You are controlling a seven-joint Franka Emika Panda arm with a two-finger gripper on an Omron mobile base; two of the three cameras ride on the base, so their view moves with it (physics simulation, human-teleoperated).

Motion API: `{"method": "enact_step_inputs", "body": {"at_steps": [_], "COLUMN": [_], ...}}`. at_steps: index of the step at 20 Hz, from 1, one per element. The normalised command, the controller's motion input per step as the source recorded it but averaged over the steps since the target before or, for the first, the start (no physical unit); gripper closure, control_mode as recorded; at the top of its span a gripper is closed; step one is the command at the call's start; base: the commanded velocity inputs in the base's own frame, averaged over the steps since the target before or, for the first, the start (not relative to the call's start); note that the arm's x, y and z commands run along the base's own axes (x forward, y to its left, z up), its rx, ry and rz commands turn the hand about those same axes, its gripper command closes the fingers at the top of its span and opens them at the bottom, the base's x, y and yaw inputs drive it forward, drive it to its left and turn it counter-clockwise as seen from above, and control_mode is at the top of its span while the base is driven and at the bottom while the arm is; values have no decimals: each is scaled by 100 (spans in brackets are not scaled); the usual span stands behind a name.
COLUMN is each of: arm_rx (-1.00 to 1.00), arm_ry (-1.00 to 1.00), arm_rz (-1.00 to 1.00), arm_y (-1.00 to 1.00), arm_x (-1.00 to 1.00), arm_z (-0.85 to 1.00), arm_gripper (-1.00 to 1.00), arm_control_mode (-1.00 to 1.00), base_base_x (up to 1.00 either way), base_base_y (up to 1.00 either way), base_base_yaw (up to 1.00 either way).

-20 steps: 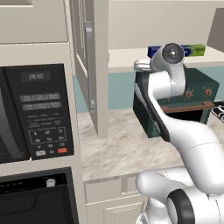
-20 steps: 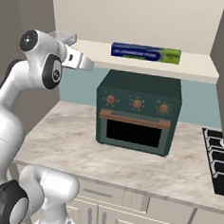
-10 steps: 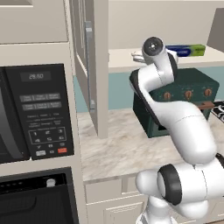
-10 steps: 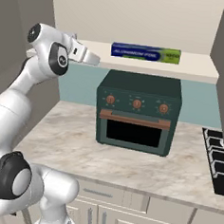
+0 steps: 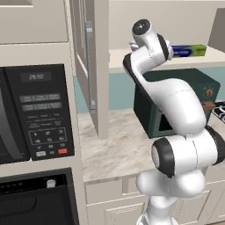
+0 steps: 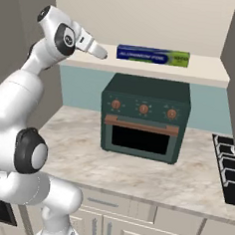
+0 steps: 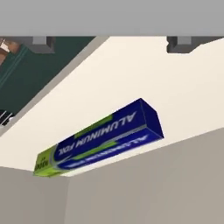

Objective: Retrieve the tupperware and aluminum foil from the cabinet and place them on the dining counter near the plate with squash and garlic to prepare for storing leftovers.

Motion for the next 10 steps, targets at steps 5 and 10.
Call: {"method": "enact_step_inputs", "body": {"at_steps": [5, 10], "arm_rx": [6, 0], "arm_ry": [0, -7], "arm_rz": [-11, -11], "arm_y": [-7, 0], "arm_x": [34, 23], "arm_z": [-10, -30], "arm_gripper": [-100, -100], "arm_control_mode": [-100, -100], "base_base_x": [0, 0], "base_base_y": [0, 0], "base_base_yaw": [0, 0]}}
